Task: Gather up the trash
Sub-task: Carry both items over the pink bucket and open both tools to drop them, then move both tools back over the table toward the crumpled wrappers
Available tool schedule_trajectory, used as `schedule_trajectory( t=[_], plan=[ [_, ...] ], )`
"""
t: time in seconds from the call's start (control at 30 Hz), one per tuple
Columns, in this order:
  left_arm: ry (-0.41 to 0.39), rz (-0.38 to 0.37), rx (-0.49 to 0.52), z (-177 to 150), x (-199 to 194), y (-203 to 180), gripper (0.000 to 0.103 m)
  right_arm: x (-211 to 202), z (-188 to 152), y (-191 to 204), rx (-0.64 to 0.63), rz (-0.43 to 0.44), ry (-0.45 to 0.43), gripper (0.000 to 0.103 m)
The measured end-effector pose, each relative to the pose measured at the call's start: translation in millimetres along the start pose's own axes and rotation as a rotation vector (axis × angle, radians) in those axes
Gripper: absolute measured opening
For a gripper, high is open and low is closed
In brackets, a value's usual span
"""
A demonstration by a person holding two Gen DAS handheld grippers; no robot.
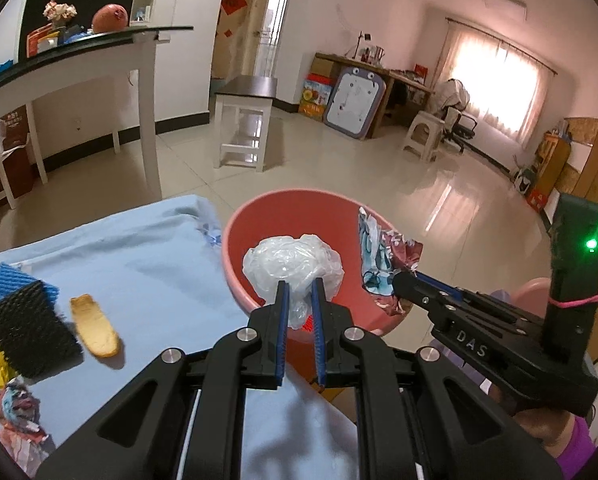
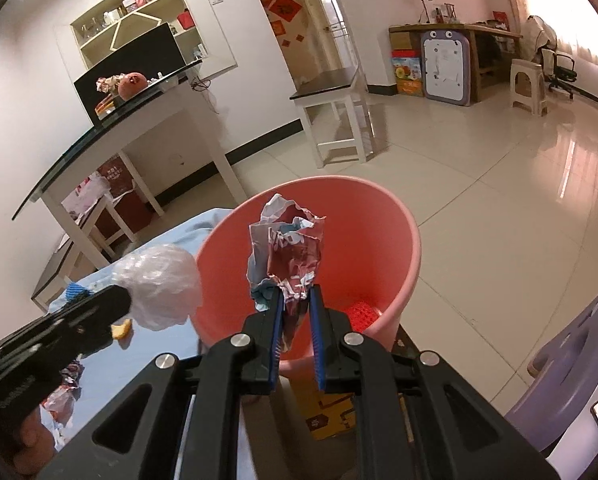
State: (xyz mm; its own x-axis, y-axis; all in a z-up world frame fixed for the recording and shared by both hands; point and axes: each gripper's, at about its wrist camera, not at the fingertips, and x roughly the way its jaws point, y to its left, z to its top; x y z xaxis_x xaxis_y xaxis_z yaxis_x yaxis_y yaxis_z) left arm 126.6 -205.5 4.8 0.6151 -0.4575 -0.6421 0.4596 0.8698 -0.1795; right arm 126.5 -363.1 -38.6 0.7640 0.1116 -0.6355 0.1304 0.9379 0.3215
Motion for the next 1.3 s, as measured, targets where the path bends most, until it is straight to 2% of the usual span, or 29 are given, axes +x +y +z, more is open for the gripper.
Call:
schedule_trajectory(
  t=[0.53, 0.6, 0.73, 0.87, 1.3],
  plan=[
    [0.086, -0.04, 0.015, 3, 52, -9, 0.011, 28, 5, -5, 0.002, -0.057, 0.01, 0.015],
    [0.094, -0.045, 0.007, 4, 56, -7, 0.015, 28, 4, -7, 0.004, -0.06, 0.01, 0.019],
    [0.093, -0.04, 0.001, 4, 58, -5, 0.023, 30, 6, -8, 0.01, -0.063, 0.005, 0.035],
    [0.081, -0.04, -0.008, 4, 53, -2, 0.027, 28, 5, -7, 0.002, -0.067, -0.002, 0.042],
    [0.024, -0.034, -0.053, 2, 11, 15, 0.028, -1, 5, 16, -0.024, -0.034, -0.047, 0.054]
  ],
)
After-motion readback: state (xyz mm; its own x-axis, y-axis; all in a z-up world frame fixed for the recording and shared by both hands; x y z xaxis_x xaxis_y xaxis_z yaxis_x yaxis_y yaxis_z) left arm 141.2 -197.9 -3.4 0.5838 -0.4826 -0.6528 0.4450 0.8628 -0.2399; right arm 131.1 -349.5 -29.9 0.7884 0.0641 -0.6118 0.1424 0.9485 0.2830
